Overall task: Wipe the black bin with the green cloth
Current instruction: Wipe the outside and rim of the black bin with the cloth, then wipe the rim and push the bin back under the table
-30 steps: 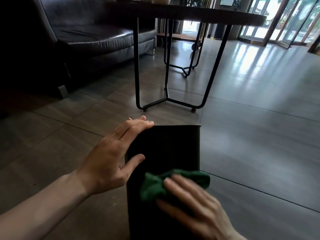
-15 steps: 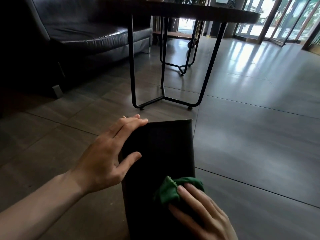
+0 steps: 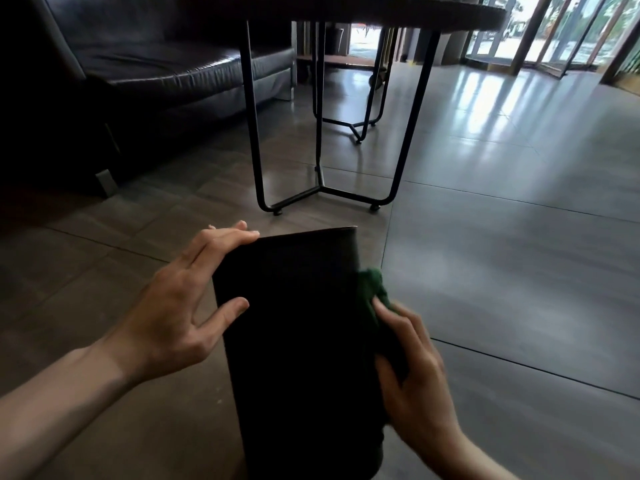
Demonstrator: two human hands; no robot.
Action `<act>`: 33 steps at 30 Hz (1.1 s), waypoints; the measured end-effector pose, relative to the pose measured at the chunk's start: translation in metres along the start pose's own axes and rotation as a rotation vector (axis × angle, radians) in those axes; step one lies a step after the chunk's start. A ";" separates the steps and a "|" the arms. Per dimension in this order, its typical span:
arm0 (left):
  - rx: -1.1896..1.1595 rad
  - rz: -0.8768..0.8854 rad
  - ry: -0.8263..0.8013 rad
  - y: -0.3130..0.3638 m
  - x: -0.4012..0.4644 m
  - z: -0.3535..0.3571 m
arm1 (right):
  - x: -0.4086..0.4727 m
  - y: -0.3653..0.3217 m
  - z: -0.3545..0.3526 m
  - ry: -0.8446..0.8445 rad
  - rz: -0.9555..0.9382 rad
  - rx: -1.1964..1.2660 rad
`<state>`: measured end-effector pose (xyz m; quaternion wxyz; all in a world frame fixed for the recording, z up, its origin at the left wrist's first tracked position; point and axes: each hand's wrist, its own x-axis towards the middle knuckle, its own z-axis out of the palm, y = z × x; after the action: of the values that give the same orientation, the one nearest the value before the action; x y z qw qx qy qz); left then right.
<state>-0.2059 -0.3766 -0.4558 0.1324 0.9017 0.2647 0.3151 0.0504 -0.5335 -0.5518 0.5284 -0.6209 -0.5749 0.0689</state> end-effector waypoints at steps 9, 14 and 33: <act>-0.066 0.019 -0.061 -0.019 -0.008 -0.011 | 0.043 -0.004 -0.032 0.109 0.480 0.315; -0.163 0.049 -0.097 -0.032 -0.008 -0.012 | 0.038 -0.022 0.003 0.005 0.462 0.318; -0.380 -0.052 0.035 -0.004 -0.016 -0.004 | 0.090 0.012 -0.045 -0.283 1.140 0.355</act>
<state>-0.2207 -0.3816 -0.4626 0.3037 0.8477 0.2262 0.3715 0.1190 -0.4866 -0.4942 0.4224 -0.7179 -0.1967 0.5172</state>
